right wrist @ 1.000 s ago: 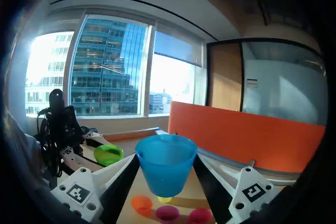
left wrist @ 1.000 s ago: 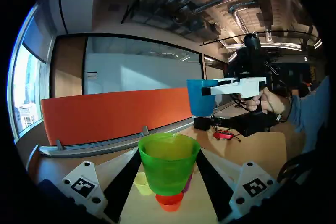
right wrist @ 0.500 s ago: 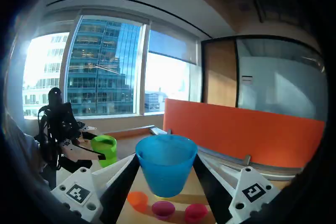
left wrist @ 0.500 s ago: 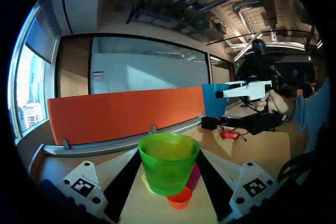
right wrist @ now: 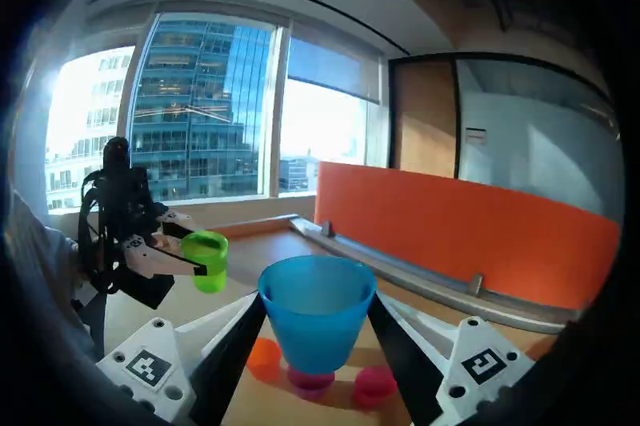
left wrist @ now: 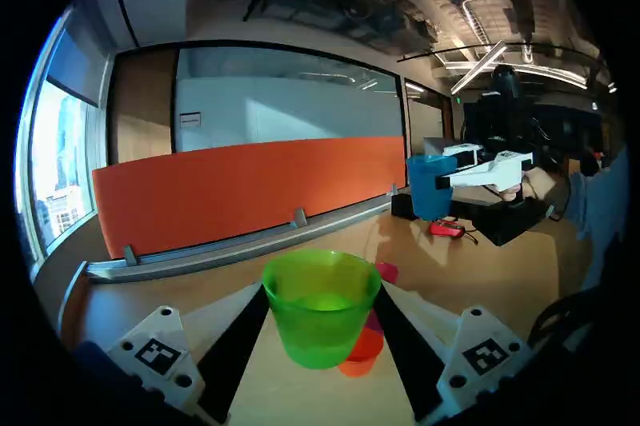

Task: Pour water

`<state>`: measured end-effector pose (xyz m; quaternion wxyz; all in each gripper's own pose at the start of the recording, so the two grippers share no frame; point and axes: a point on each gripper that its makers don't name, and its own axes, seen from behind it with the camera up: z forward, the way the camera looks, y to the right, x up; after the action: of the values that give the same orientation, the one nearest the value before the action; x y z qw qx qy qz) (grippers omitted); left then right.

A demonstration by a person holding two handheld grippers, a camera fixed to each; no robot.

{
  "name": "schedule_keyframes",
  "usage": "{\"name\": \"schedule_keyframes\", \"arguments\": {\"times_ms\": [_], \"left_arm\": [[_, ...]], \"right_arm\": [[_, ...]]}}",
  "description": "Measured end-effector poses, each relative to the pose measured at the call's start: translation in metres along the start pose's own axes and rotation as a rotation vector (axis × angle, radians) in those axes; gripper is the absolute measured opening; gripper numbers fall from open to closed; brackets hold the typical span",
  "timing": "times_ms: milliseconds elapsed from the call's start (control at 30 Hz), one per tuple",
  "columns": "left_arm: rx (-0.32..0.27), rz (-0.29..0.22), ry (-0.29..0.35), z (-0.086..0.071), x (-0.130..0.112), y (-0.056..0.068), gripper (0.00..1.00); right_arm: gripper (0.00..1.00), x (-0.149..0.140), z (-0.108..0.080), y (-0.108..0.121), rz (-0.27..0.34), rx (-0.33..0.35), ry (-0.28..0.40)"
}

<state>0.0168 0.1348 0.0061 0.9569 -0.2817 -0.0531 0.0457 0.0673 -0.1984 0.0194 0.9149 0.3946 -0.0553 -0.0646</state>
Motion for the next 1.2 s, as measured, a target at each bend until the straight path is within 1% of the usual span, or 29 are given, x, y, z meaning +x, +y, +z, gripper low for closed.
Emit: {"name": "schedule_keyframes", "arguments": {"times_ms": [100,200,400,600,800,1067,1200], "left_arm": [[-0.001,0.004,-0.031,0.002,-0.010,-0.004,0.86],[0.000,0.014,-0.065,0.005,-0.021,-0.008,0.86],[-0.004,0.033,-0.132,0.013,-0.043,-0.012,0.86],[-0.006,0.048,-0.189,0.019,-0.063,-0.013,0.86],[-0.015,0.050,-0.237,0.024,-0.080,-0.014,0.87],[-0.026,0.084,-0.312,0.028,-0.106,-0.015,0.87],[-0.031,0.090,-0.339,0.030,-0.115,-0.015,0.87]], "right_arm": [[0.90,-0.015,0.000,-0.004,-0.001,0.018,-0.022],[0.91,-0.031,0.002,-0.003,-0.008,0.021,-0.047],[0.91,-0.057,0.004,-0.002,-0.009,0.031,-0.092],[0.91,-0.078,0.003,-0.003,-0.016,0.061,-0.142],[0.91,-0.099,0.001,-0.004,-0.025,0.086,-0.190],[0.91,-0.127,0.000,-0.004,-0.029,0.112,-0.250],[0.91,-0.138,0.001,-0.003,-0.038,0.122,-0.278]]}}
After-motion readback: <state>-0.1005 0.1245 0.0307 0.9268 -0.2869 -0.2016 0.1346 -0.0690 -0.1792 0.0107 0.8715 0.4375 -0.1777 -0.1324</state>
